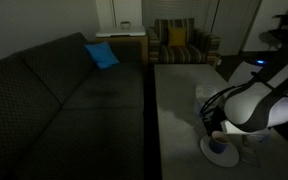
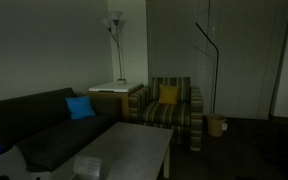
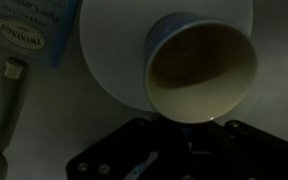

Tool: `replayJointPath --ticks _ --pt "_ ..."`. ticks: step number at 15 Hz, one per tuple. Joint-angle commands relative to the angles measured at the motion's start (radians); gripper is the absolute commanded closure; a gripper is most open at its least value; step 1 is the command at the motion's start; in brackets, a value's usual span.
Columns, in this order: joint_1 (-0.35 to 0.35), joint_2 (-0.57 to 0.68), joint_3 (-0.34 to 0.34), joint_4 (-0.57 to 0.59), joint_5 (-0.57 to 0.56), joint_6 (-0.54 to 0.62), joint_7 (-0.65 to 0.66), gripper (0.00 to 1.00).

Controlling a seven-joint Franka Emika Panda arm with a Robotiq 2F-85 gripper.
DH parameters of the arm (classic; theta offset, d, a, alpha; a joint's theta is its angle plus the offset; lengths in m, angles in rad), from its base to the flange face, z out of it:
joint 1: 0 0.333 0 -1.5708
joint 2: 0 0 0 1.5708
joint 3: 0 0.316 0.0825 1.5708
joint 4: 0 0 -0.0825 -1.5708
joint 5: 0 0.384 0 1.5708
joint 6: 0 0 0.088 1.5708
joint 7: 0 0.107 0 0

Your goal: Place the blue mug on the white plate

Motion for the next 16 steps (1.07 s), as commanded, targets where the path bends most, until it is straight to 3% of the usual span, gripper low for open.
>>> replayJointPath --ticks 1,7,8,9,11,16 --pt "-0.021 -0.005 0.026 0.004 0.005 -0.066 -0.037 0.97" --pt "0.022 -0.014 -0.012 -0.01 0.018 -0.063 0.003 0.96" --pt "0.025 -0.013 -0.014 -0.01 0.018 -0.058 0.006 0.62" --pt "0.027 -0.012 -0.015 -0.01 0.018 -0.057 0.008 0.61" --pt "0.029 -0.01 -0.016 -0.008 0.018 -0.057 0.009 0.49" --pt "0.041 -0.021 -0.021 -0.016 0.016 -0.055 0.011 0.12"
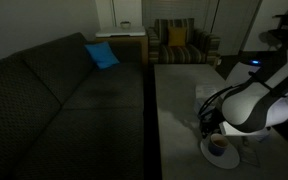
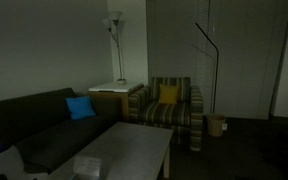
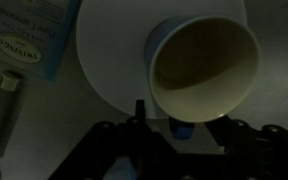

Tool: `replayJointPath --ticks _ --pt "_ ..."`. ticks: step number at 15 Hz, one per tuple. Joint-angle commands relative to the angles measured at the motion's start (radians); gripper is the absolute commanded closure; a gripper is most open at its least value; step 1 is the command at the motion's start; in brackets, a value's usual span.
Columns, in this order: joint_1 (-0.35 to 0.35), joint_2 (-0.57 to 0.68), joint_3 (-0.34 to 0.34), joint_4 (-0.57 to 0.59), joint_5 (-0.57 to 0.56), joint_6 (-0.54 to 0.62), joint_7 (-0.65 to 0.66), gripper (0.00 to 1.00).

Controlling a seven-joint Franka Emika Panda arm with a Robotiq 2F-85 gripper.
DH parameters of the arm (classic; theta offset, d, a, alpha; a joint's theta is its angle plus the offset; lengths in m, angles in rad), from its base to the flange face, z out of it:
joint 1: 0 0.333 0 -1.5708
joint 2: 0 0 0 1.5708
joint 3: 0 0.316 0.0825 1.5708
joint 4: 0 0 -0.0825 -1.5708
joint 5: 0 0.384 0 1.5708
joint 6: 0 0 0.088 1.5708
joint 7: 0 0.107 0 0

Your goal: Place the blue mug on the white plate

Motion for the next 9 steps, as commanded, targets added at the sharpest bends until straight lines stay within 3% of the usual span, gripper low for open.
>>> replayJointPath --ticks 1,2,5,9 --pt "0.027 -0.028 -0.02 -0.03 0.015 -0.003 0.004 0.06" --pt "0.039 -0.043 -0.027 -0.048 0.015 0.001 0.009 0.01" --pt "0.099 -0.091 -0.067 -0.11 0.018 0.026 0.036 0.0" --pt "0.258 -0.175 -0.177 -0.21 0.028 0.042 0.128 0.0"
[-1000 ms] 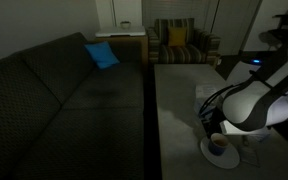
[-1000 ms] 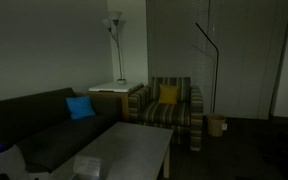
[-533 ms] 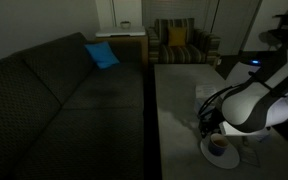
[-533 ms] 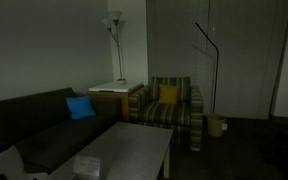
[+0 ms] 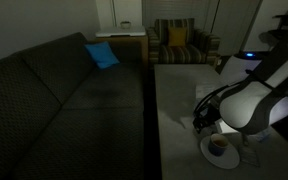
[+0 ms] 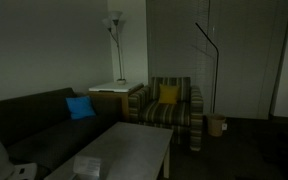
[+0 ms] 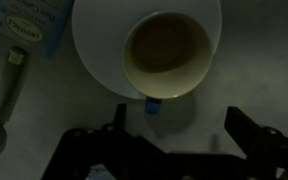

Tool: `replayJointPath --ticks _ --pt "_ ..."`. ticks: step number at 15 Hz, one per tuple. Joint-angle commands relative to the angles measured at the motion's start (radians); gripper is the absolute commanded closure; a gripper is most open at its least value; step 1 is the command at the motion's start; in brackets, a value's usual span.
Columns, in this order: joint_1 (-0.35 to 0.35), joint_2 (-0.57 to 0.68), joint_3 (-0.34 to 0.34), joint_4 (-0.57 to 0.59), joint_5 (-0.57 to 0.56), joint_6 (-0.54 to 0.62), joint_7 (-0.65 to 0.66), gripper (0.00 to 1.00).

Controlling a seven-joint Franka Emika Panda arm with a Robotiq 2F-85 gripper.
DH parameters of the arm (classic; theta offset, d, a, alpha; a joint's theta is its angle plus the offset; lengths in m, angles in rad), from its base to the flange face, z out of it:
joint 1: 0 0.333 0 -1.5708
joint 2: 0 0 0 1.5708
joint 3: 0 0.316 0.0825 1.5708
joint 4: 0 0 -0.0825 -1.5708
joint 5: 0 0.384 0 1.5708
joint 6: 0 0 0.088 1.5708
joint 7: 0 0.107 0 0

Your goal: Place the blue mug on the white plate

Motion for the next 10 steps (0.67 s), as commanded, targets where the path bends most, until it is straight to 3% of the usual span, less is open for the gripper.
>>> replayJointPath --ticks 1,6,8,10 --pt "0.149 -0.111 -0.099 -0.148 0.031 0.023 0.082 0.0" --pt "0.324 -0.176 -0.198 -0.26 0.078 0.02 0.216 0.0" --pt "0.36 -0.193 -0.204 -0.296 0.103 0.011 0.239 0.0" --pt "0.351 -0.209 -0.17 -0.319 0.101 0.013 0.213 0.0"
